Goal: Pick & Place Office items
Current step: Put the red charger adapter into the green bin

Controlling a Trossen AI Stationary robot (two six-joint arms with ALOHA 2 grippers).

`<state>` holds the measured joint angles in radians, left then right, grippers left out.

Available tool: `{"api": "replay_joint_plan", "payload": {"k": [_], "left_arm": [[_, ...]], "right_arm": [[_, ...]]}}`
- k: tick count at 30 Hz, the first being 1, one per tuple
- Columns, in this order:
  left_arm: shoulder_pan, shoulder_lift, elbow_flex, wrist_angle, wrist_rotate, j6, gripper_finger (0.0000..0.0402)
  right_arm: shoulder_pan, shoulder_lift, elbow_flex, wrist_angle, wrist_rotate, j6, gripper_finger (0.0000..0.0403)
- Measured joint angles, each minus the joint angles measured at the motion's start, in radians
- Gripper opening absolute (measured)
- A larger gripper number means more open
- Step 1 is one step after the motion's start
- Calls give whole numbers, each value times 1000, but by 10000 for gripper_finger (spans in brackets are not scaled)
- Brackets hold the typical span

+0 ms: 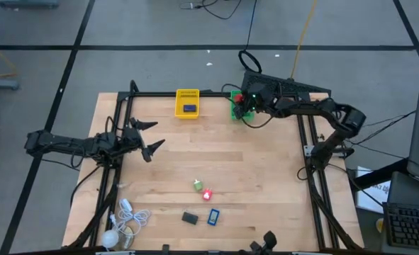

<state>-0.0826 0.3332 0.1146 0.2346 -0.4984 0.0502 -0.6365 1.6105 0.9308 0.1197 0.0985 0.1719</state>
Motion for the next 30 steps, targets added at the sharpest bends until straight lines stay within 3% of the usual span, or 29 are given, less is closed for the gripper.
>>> {"api": "replay_joint_plan", "payload": {"k": [6,19,25,30], "left_arm": [[0,0,0,1,1,-5,390],[0,0,0,1,1,-3,390],[0,0,0,1,0,25,390],[0,0,0,2,0,25,390]], "right_arm": [[10,77,43,-8,3,-1,113],[10,77,45,-24,10,78,113],[16,77,45,-33,83,79,113],[16,77,45,-41,85,96,113]]}}
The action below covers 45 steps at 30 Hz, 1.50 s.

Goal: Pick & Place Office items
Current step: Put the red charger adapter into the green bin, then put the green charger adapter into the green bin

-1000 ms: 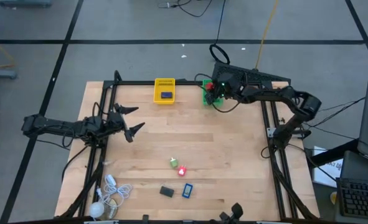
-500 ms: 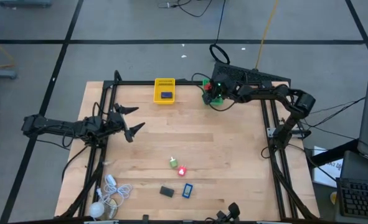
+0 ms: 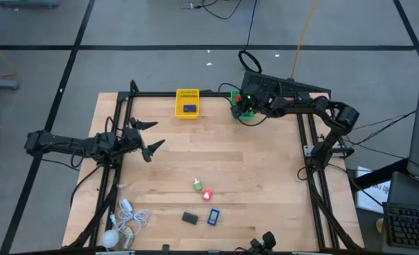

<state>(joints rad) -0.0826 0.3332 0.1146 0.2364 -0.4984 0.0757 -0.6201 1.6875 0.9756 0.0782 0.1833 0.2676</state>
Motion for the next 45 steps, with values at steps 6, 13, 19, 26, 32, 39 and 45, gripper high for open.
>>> {"api": "replay_joint_plan", "payload": {"k": [6,13,19,26,32,39,45], "left_arm": [[0,0,0,26,1,-12,390],[-1,0,0,29,0,-97,390],[-1,0,0,29,1,-98,390],[-1,0,0,28,87,-168,390],[-1,0,0,34,154,-205,390],[-24,58,1,52,274,-323,390],[-136,296,52,80,245,-410,390]], "right_arm": [[0,0,0,2,-2,-25,172],[0,0,0,4,-5,-29,230],[4,-40,-1,19,-216,-51,237],[102,-225,-29,55,-607,-128,223],[283,-429,-154,146,-714,-181,215],[455,-595,-364,343,-711,-174,215],[506,-665,-530,582,-626,-134,216]]}}
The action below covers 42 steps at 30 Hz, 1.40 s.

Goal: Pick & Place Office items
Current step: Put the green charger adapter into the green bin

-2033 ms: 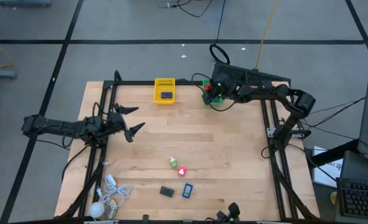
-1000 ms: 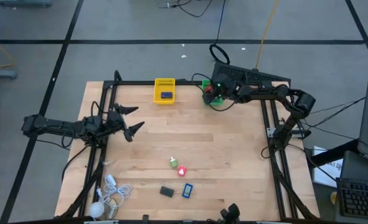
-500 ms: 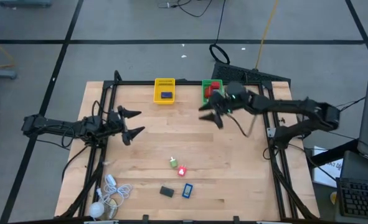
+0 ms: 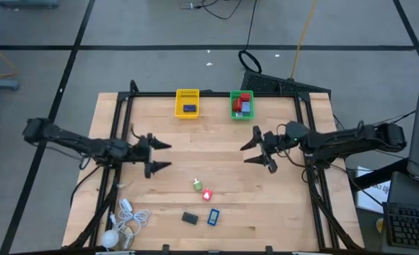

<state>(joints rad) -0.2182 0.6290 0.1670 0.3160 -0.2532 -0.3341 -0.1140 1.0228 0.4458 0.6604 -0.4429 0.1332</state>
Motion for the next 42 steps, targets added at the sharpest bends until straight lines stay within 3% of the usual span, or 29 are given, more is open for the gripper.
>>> {"api": "replay_joint_plan", "payload": {"k": [5,9,15,20,25,31,42], "left_arm": [[-111,293,152,1,-48,6,390],[-172,539,310,-53,-88,34,390],[-191,859,514,-207,-123,-28,390],[-190,1041,623,-269,-107,-64,390],[-190,1132,682,-294,-79,-27,390],[-190,1150,688,-329,-78,-46,384],[-178,1150,688,-308,-61,-65,257]], "right_arm": [[1,-24,-88,170,103,1,215],[1,-28,-102,214,107,1,211],[1,-27,-102,214,109,1,210],[0,-27,-102,217,109,5,210],[1,-27,-102,218,109,12,210],[0,-27,-102,218,109,12,210],[0,-27,-102,218,110,12,210]]}}
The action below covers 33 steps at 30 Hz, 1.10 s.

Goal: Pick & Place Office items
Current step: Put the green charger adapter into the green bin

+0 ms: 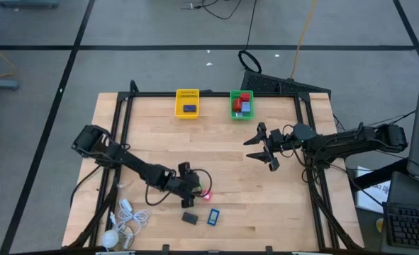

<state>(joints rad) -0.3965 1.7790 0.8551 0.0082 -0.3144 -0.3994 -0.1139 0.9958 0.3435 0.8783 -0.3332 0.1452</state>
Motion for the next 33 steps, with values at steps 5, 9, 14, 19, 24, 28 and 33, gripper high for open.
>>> {"api": "replay_joint_plan", "payload": {"k": [5,9,14,19,24,28,33], "left_arm": [[19,-1,1,-16,-1,3,241],[37,-2,2,-29,-2,33,244],[53,-13,1,-35,-58,126,240],[84,-77,0,-32,-169,239,240],[124,-153,0,-24,-282,436,240],[168,-185,0,-7,-349,678,239],[245,-193,0,46,-362,964,239]], "right_arm": [[0,0,0,0,0,0,210],[0,0,0,-9,0,0,210],[0,0,0,-31,1,0,210],[0,5,0,-80,135,-31,210],[0,49,0,-108,338,-29,210],[-3,131,0,-74,434,4,210],[-53,284,30,-19,438,92,210]]}}
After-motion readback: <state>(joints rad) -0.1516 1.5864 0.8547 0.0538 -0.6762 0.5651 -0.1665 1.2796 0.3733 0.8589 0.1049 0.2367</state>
